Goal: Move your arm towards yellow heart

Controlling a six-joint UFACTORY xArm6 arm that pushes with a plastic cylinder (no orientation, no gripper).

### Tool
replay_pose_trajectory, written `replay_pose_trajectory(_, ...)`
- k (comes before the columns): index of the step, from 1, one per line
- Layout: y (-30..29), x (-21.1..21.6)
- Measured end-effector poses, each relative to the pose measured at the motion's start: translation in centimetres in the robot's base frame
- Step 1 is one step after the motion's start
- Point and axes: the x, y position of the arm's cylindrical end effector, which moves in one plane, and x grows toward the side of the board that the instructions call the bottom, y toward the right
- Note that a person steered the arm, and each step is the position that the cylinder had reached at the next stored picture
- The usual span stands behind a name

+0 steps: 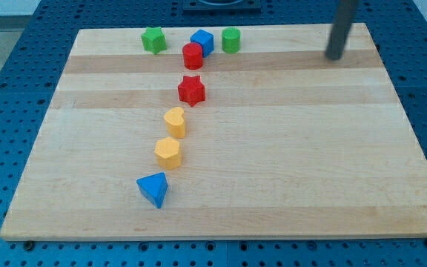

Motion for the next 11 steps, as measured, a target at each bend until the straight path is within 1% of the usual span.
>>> replay_pose_trajectory(1, 2.8, -3.7)
replay_pose_trajectory(5, 2.8, -4.8)
replay_pose_trajectory(6, 1.8, -8.3)
replay_pose_trajectory(7, 0.0, -8.4)
replay_pose_trajectory(8, -3.1, -8.4)
replay_pose_trajectory(9, -8.0, -8.4)
replay_pose_trajectory(10, -11.4, -8.2)
replay_pose_trajectory(11, -12.6, -7.9)
